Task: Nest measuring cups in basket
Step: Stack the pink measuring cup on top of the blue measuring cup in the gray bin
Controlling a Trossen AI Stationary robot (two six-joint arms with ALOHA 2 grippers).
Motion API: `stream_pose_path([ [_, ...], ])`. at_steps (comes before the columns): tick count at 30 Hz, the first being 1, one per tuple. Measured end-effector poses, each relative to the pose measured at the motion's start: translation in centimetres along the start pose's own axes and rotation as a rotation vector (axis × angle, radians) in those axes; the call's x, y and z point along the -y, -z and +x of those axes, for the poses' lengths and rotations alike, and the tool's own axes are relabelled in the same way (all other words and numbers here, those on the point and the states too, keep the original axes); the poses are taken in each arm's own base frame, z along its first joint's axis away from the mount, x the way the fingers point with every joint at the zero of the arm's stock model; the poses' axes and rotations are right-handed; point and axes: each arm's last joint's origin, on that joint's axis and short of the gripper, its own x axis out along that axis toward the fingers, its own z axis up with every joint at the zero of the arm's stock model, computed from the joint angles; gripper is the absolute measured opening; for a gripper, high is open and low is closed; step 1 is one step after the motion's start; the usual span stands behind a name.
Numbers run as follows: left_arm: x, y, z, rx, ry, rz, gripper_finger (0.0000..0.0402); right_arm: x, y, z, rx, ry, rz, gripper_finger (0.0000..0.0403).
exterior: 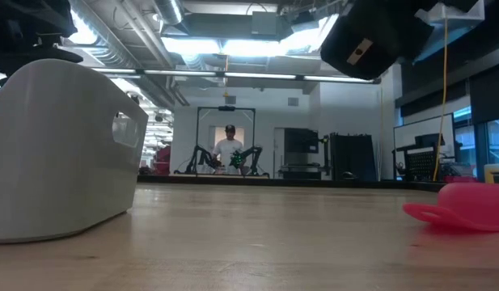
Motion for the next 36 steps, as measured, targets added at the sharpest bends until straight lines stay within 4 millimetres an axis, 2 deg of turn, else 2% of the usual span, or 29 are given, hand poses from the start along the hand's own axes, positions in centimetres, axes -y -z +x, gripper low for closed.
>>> stream_pose_path([
  [6,0.0,0.0,0.0,0.000,0.000,0.000,0.0122,0.0,0.1,0.0,-0.009,-0.011,-0.011,0.0163],
  [8,0.0,0.0,0.0,0.000,0.000,0.000,0.0122,0.0,0.1,0.0,-0.011,-0.008,-0.009,0.0193],
  [15,0.0,0.0,0.0,0.000,0.000,0.000,0.0122,0.5,0.2,-0.1,-0.016,0.055,0.006,0.0344],
  [18,0.0,0.0,0.0,0.000,0.001,0.000,0.0122,0.7,0.2,-0.1,0.001,0.121,0.004,0.0376],
  [29,0.0,0.0,0.0,0.000,0.001,0.000,0.0122,1.0,0.2,-0.2,0.015,0.201,0.053,0.0390],
  [33,0.0,0.0,0.0,0.000,0.001,0.000,0.0122,1.2,0.6,-0.2,0.000,0.269,0.128,0.0390],
  [36,0.0,0.0,0.0,0.000,0.000,0.000,0.0122,1.3,1.0,0.7,-0.021,0.275,0.136,0.0390],
])
